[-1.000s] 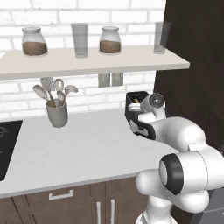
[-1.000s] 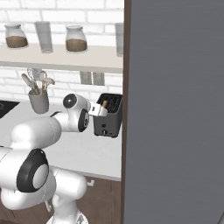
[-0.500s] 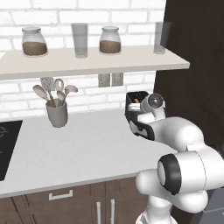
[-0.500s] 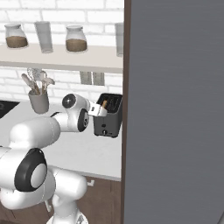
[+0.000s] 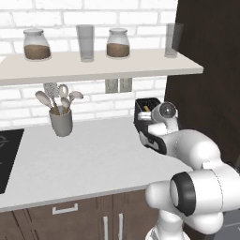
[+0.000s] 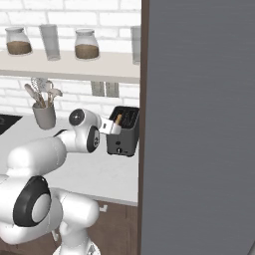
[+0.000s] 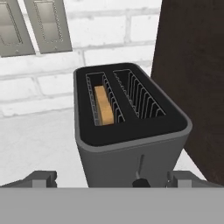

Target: Start the toaster. Once the lever pops up, take the bread to the plate on the dining counter.

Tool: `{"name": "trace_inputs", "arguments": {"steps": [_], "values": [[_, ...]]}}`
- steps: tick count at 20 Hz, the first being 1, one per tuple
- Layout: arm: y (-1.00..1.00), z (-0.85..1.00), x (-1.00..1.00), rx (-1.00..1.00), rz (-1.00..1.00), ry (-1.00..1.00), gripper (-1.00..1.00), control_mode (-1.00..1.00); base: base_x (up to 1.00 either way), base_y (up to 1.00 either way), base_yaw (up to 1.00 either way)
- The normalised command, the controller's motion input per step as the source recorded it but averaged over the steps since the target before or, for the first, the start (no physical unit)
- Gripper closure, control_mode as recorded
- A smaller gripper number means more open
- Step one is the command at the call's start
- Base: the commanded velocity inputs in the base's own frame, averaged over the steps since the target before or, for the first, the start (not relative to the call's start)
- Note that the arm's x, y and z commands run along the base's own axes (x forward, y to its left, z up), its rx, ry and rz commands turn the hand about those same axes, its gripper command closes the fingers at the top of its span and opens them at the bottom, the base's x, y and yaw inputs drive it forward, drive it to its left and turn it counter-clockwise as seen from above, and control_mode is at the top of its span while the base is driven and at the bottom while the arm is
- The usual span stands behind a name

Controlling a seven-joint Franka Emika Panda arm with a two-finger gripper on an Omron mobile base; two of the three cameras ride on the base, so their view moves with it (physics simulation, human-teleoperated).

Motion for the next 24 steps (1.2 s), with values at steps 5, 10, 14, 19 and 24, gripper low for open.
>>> {"name": "trace_inputs", "arguments": {"steps": [5,10,14,19,24], "values": [[0.0,0.0,-0.11,0.0,0.0,-0.05,-1.0,-1.0,0.0,0.0,0.0],[0.0,0.0,-0.02,0.0,0.0,-0.05,-1.0,-1.0,0.0,0.0,0.0],[0.0,0.0,0.0,0.0,0.0,-0.04,-1.0,-1.0,0.0,0.0,0.0],[0.0,-0.04,0.0,0.0,0.0,-0.03,-1.0,-1.0,0.0,0.0,0.0],[0.0,-0.05,0.0,0.0,0.0,-0.02,-1.0,-1.0,0.0,0.0,0.0]]}}
